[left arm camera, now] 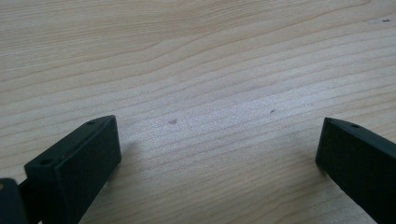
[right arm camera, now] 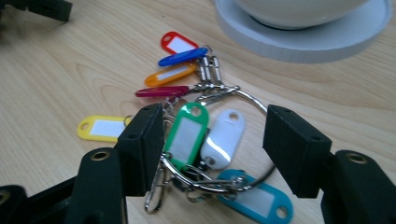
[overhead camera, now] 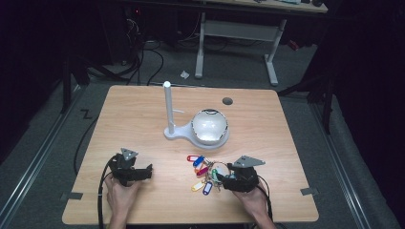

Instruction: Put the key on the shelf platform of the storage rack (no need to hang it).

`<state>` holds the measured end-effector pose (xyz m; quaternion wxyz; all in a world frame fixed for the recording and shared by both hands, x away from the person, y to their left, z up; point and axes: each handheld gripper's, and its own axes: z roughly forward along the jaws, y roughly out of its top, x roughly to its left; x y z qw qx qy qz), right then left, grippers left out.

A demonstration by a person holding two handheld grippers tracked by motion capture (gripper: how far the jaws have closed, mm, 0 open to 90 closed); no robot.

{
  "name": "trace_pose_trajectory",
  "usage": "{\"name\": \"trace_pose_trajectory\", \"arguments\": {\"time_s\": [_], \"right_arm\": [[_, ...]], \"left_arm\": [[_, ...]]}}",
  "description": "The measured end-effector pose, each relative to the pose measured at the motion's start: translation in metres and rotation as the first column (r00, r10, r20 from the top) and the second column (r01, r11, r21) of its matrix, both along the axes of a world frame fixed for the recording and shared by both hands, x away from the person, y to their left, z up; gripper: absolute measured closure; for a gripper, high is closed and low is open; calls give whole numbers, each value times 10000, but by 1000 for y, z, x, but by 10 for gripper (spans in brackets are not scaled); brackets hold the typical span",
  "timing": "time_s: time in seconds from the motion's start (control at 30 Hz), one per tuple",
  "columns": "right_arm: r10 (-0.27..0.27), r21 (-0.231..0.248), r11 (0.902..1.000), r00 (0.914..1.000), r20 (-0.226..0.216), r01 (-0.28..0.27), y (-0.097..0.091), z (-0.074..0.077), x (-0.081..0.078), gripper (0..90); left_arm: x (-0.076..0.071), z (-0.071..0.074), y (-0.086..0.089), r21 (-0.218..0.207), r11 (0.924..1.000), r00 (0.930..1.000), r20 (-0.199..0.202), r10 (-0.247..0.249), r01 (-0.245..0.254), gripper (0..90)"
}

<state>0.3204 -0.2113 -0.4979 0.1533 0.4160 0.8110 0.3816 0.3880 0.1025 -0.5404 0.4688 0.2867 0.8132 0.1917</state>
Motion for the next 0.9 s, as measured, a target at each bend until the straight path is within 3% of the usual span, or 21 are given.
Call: {"name": "trace_pose_trajectory", "arguments": {"time_s": [0.23, 0.57, 0.7, 0.9], "right_arm": [[473, -217, 9986, 9987, -181, -477, 15, -6, 2, 377], [526, -558, 9970, 9980, -355, -545, 25, -16, 5, 384], [535, -709, 9959, 9977, -423, -565, 28, -21, 5, 423], [519, -1026, 9933, 9986, -111, -527, 28, -22, 6, 556]], "left_arm": [[0, 0, 0, 8, 10000, 10000, 2, -6, 6, 3], [0, 0, 0, -2, 10000, 10000, 0, -2, 2, 3], [0, 0, 0, -2, 10000, 10000, 1, -5, 5, 3], [0, 0, 0, -15, 10000, 10000, -3, 14, -14, 3]]}}
